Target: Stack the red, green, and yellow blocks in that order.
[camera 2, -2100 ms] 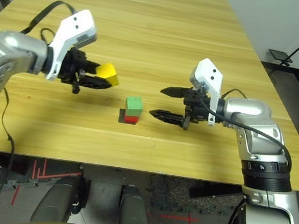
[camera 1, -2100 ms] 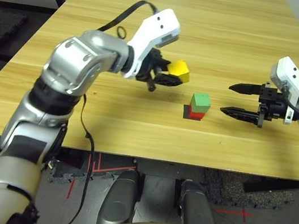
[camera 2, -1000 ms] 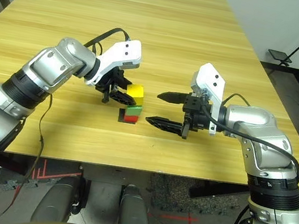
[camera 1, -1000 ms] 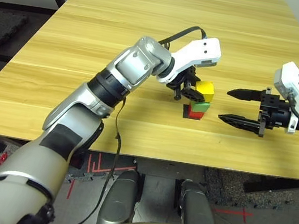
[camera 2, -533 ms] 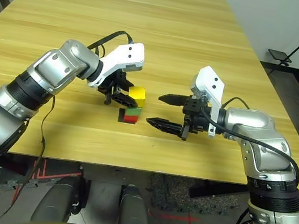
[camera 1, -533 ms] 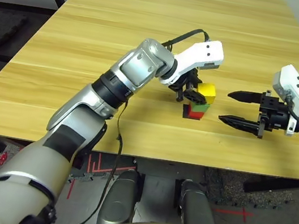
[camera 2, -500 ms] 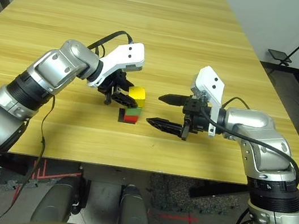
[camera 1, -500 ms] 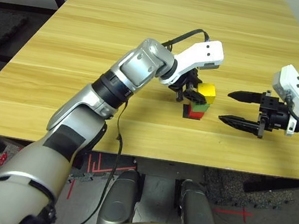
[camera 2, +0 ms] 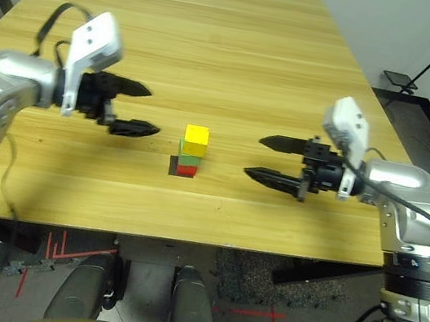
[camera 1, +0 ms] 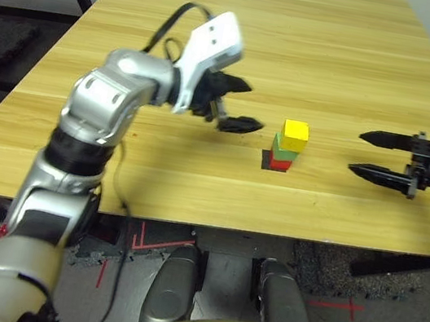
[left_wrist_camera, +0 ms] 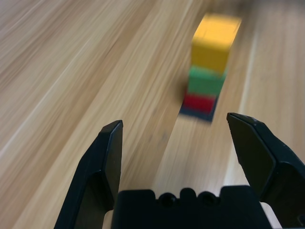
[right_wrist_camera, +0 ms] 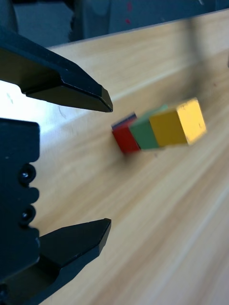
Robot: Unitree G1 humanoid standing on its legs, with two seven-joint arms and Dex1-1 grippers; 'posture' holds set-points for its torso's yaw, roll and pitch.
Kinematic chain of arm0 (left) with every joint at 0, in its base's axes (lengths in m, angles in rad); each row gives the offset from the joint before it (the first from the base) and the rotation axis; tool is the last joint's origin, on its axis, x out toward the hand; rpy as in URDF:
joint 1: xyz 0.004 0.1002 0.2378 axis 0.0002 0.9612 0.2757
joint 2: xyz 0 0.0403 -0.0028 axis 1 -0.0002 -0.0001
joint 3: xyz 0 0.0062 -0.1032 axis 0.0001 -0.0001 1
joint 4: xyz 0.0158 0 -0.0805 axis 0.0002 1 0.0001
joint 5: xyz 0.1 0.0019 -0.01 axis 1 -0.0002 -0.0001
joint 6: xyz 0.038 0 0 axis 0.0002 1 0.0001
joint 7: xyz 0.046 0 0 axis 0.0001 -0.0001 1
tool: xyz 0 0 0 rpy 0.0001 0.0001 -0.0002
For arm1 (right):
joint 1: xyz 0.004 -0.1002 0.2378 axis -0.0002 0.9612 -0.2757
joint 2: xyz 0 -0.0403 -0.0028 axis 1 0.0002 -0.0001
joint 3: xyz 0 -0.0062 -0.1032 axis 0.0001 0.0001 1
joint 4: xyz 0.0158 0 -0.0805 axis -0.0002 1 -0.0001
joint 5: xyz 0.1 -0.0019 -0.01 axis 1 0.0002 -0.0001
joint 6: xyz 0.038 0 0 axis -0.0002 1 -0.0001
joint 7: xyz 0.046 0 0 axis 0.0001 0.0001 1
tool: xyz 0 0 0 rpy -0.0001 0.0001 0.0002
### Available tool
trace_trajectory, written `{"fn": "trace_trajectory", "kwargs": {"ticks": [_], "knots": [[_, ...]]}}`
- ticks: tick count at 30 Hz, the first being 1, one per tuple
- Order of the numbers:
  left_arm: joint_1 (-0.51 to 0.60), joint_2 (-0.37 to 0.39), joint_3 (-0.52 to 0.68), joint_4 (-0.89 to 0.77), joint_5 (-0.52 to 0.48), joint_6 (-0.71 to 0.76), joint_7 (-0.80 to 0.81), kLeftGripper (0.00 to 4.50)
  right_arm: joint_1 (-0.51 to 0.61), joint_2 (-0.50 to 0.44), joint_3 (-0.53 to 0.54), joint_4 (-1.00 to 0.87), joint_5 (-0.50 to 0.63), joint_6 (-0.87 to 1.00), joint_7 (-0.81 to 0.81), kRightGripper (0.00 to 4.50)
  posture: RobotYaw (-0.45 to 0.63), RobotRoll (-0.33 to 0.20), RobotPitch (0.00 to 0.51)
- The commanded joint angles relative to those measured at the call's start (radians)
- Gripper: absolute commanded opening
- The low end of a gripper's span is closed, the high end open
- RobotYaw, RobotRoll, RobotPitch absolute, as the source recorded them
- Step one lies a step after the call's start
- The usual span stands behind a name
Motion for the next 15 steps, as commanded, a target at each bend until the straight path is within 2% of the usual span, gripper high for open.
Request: {"fn": "trace_trajectory", "kwargs": {"ticks": [1, 6, 9, 13, 15], "knots": [[0.090, 0.010, 0.038, 0.059, 0.007, -0.107, 0.021, 4.45, -0.061, 0.018, -0.023, 0.213, -0.048, -0.151, 0.037, 4.50, 0.03, -0.111, 0.087], [0.157, 0.003, 0.052, 0.102, 0.011, -0.179, 0.061, 4.45, -0.121, 0.040, -0.037, 0.374, -0.089, -0.253, 0.033, 4.50, 0.03, -0.111, 0.086], [0.160, -0.024, 0.091, 0.141, 0.026, -0.215, 0.152, 4.45, -0.133, 0.053, -0.054, 0.410, -0.091, -0.268, 0.005, 4.50, 0.03, -0.112, 0.084], [0.165, -0.109, 0.189, 0.143, 0.024, -0.255, 0.341, 4.45, -0.130, 0.070, -0.115, 0.426, -0.064, -0.240, -0.117, 4.50, 0.03, -0.112, 0.081], [0.178, -0.180, 0.258, 0.119, 0.024, -0.304, 0.464, 4.45, -0.124, 0.085, -0.176, 0.442, -0.051, -0.234, -0.257, 4.50, 0.02, -0.112, 0.078]]}}
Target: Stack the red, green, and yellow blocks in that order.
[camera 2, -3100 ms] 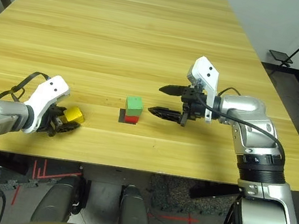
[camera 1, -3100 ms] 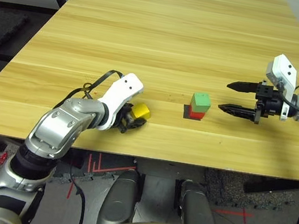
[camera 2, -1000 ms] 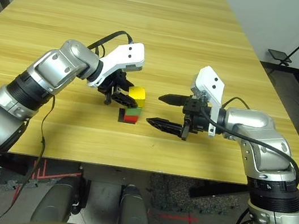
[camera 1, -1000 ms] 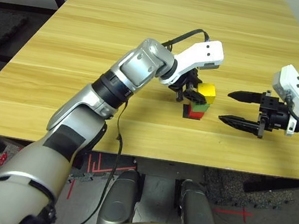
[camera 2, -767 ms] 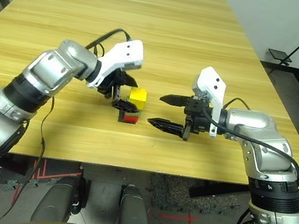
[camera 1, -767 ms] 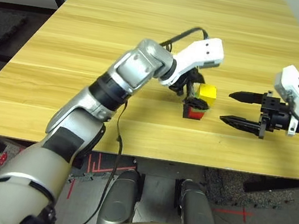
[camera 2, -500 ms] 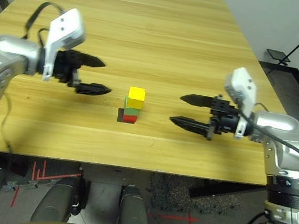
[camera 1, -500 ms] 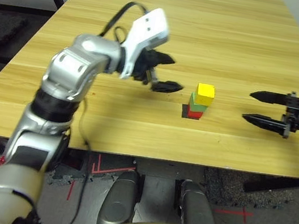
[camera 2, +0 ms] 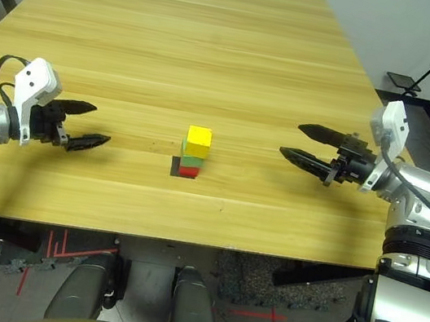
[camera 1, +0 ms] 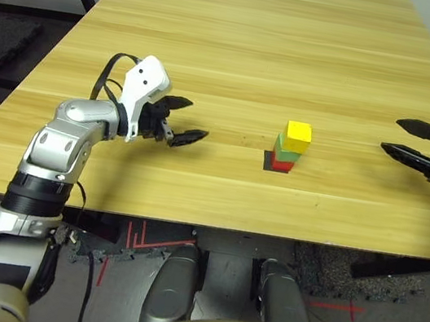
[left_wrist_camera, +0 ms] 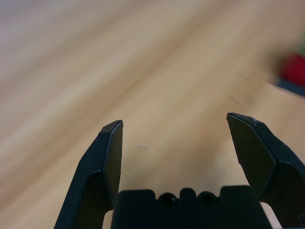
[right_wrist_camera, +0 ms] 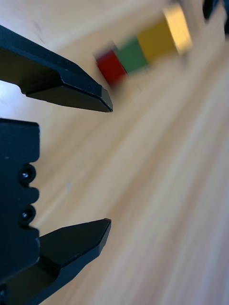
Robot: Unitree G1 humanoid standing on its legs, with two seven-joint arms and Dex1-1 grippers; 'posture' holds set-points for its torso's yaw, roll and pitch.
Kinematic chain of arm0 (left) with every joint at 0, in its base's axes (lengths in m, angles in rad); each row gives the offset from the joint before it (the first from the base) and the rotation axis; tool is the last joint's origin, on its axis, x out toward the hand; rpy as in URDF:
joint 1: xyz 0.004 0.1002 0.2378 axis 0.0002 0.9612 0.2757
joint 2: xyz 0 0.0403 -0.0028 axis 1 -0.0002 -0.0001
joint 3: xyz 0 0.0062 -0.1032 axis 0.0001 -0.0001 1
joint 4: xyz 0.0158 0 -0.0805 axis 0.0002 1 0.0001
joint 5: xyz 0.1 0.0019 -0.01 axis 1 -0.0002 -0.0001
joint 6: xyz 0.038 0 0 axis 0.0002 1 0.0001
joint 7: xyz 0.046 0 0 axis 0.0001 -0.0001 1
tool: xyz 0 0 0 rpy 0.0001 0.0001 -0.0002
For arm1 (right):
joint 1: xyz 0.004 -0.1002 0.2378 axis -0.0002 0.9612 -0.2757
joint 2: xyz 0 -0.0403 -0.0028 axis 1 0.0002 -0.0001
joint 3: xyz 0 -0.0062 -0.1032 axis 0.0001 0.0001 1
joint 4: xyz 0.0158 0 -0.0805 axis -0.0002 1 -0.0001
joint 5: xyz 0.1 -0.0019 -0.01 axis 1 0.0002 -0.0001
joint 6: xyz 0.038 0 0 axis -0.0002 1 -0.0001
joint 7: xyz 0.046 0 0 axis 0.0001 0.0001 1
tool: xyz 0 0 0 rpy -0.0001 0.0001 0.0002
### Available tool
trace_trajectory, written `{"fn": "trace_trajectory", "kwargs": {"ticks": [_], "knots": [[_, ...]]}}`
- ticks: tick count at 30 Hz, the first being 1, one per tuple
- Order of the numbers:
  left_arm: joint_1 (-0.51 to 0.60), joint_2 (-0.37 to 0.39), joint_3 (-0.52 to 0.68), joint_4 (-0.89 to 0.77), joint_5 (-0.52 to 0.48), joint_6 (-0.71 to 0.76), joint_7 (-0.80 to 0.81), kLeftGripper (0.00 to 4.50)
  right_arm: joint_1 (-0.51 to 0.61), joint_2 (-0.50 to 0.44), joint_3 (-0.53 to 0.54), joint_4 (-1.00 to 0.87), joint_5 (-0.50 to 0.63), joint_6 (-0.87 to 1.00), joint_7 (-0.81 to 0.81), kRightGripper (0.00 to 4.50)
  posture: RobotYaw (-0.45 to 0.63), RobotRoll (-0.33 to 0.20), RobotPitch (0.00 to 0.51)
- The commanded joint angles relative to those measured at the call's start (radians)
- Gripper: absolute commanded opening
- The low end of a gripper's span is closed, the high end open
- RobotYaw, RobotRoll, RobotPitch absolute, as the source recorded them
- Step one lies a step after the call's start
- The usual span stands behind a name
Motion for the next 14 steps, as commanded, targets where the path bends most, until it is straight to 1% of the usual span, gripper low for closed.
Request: {"fn": "trace_trajectory", "kwargs": {"ticks": [1, 3, 6, 9, 14], "knots": [[0.026, -0.094, 0.112, -0.025, 0.001, -0.078, 0.197, 4.45, 0.005, 0.017, -0.101, 0.036, 0.021, 0.014, -0.206, 4.50, 0.02, -0.112, 0.078], [0.056, -0.152, 0.167, -0.042, 0.011, -0.136, 0.297, 4.45, 0.037, 0.017, -0.149, 0.058, 0.016, -0.009, -0.332, 4.50, 0.02, -0.115, 0.077], [0.105, -0.212, 0.211, -0.043, 0.025, -0.217, 0.389, 4.45, 0.087, 0.027, -0.206, 0.056, 0.019, -0.026, -0.443, 4.50, 0.02, -0.122, 0.076], [0.150, -0.260, 0.242, -0.022, 0.051, -0.325, 0.475, 4.45, 0.138, 0.045, -0.250, 0.074, 0.025, -0.054, -0.501, 4.50, 0.02, -0.122, 0.076], [0.203, -0.331, 0.267, 0.017, 0.092, -0.452, 0.601, 4.45, 0.171, 0.075, -0.266, 0.086, 0.014, -0.095, -0.542, 4.50, 0.03, -0.120, 0.078]]}}
